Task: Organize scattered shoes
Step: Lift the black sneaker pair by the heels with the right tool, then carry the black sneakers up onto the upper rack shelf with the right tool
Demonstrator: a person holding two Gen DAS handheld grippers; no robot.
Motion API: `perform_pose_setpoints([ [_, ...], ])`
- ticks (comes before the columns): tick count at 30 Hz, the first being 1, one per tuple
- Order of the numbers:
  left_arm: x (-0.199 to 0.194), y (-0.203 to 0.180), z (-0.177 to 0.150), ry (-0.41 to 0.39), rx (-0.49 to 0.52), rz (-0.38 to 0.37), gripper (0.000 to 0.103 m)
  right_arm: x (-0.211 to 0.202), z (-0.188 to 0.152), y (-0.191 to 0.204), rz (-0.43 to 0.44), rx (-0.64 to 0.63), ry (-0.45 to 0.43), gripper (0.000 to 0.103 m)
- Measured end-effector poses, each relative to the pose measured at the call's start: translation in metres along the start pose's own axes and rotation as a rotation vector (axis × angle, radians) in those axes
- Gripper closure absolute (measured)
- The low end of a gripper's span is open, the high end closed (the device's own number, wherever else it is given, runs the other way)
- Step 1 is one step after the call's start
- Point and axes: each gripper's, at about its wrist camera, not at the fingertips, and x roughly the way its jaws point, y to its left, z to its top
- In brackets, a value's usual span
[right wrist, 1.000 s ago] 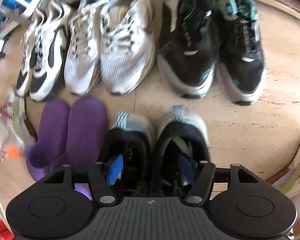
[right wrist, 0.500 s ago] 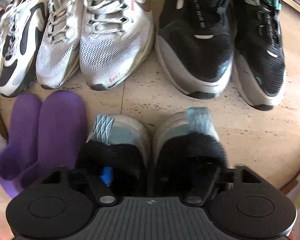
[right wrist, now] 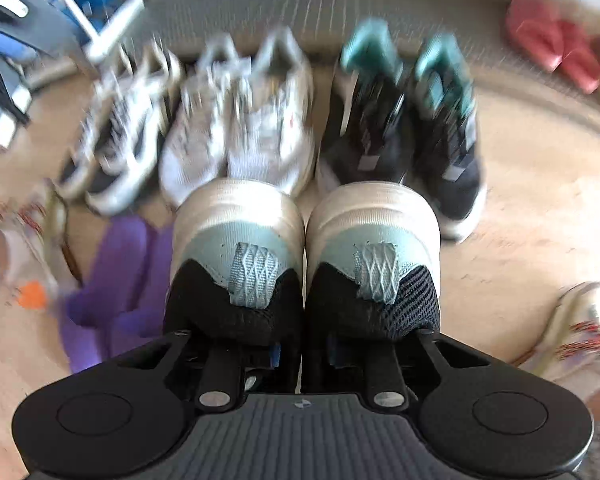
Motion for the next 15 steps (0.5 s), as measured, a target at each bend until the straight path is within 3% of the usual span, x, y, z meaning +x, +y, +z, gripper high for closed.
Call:
perform_pose_setpoints([
  [5,-0.023,0.017,0.01,-0.1,-0.05,0.044,0.013,-0.065,0.044,-0.006,-0.065,0.019,-0.202,0.081],
  [8,-0.03,0.029,0.018,-0.122,-0.093,0.037,0.013,-0.104,0.071,-0.01,-0.104,0.031,-0.323,0.081],
  [11,-0.032,0.033,0.025,-0.121,-0.111,0.016,0.013,-0.118,0.12,-0.015,-0.156,0.002,-0.401,0.08],
  [15,-0.035,0.036,0.038,-0.128,-0.11,-0.016,0.013,-0.11,0.194,-0.024,-0.2,-0.015,-0.437,0.08],
])
